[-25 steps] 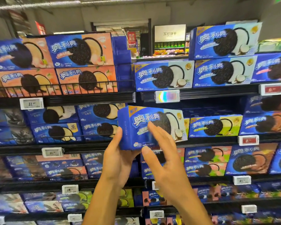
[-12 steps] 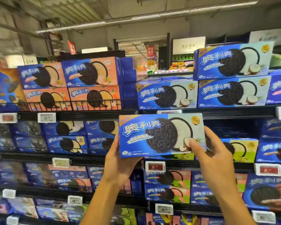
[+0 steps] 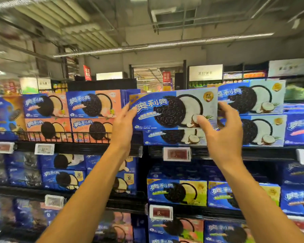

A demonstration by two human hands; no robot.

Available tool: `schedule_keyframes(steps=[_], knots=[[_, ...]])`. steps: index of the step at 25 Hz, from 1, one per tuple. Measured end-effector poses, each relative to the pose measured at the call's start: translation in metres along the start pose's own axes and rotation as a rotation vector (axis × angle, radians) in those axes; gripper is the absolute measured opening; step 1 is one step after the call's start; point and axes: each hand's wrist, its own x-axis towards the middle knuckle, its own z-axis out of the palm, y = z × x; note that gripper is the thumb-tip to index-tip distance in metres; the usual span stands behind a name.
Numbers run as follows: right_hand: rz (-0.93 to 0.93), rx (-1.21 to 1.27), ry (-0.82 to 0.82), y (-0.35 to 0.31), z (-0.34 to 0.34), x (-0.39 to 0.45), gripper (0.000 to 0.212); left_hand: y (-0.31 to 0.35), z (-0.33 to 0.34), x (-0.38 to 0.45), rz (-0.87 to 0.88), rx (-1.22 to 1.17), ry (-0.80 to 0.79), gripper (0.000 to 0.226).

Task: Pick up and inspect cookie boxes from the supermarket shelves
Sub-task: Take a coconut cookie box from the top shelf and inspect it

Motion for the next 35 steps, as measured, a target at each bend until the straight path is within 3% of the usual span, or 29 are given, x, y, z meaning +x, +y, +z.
schedule_keyframes(steps=[4,8,18,23,30,35], knots=[[-0.081,-0.348,-0.007,0.008,0.011,0.043,0.059,-0.005,0.009,0.033,0.020,0.263,-0.054,0.029],[-0.146,-0.545,-0.065,0.018,0.016,0.063,0.062,-0.012,0.011,0.047,0.008,0.283,-0.020,0.025],[-0.159,-0.670,-0.112,0.033,0.029,0.069,0.057,-0.018,0.008,0.055,-0.042,0.335,0.071,0.030],[-0.193,-0.724,-0.095,0.036,0.028,0.071,0.063,-0.018,0.016,0.061,-0.075,0.335,0.086,0.021],[-0.266,-0.721,-0.111,0.038,0.023,0.080,0.057,-0.019,0.024,0.064,-0.088,0.416,0.089,0.017],[-0.200,-0.638,-0.193,0.041,0.020,0.081,0.057,-0.015,0.026,0.066,-0.129,0.450,0.060,0.023]])
